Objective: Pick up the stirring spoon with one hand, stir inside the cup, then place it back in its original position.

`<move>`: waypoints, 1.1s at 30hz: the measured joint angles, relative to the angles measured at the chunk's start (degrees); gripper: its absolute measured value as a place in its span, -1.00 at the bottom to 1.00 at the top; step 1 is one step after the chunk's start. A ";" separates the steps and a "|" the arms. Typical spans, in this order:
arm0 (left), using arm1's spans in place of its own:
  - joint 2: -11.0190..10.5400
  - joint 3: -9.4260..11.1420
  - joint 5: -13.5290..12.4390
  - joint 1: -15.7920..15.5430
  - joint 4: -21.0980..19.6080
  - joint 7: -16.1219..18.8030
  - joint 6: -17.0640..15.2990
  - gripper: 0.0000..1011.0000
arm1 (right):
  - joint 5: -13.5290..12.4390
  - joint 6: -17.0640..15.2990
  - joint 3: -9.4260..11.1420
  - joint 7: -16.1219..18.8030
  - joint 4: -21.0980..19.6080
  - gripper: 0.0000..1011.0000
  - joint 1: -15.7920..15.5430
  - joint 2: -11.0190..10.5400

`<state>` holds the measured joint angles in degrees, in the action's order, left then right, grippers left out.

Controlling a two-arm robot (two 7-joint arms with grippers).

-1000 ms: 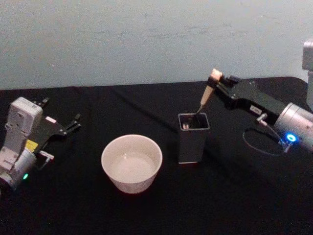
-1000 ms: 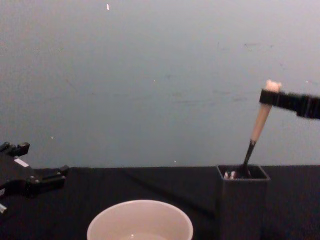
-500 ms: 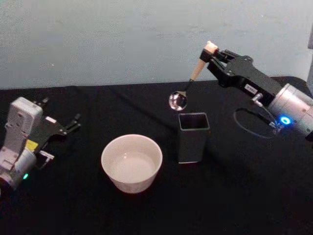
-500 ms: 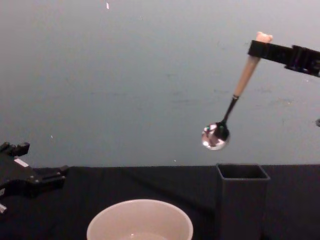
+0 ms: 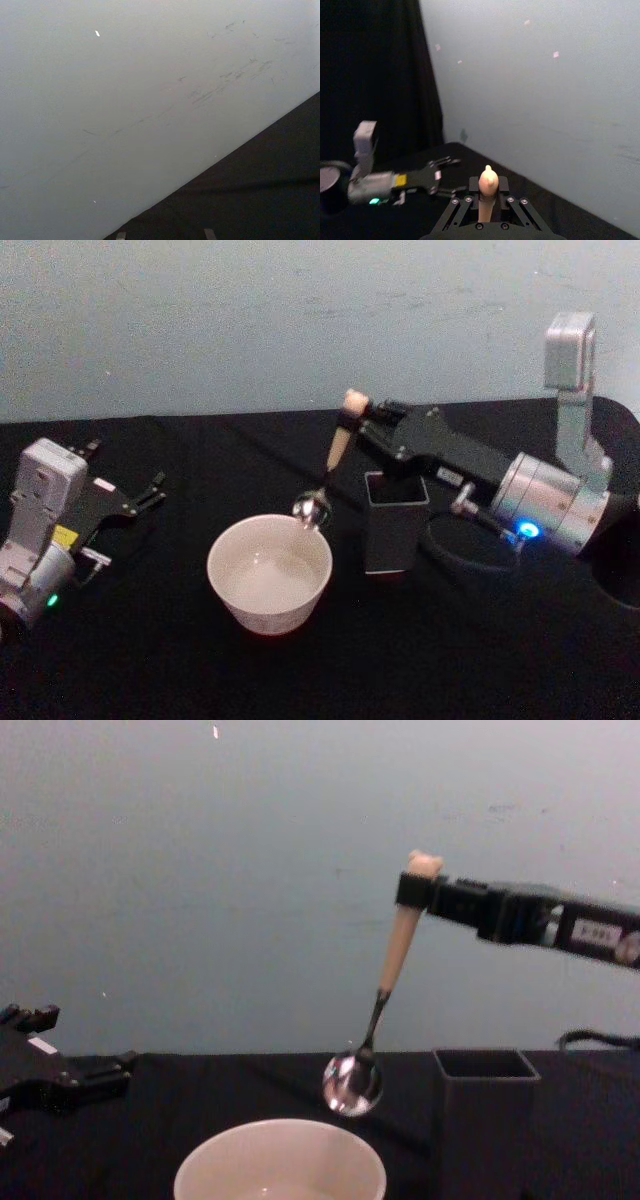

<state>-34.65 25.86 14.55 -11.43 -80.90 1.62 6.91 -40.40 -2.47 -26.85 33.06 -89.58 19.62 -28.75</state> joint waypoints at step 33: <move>0.00 0.00 0.00 0.00 0.00 0.00 0.00 0.98 | 13.40 6.64 -10.44 5.77 6.82 -0.58 2.41 4.36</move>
<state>-34.65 25.86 14.54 -11.43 -80.90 1.62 6.91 -27.00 4.17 -37.29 38.83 -82.76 22.04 -24.39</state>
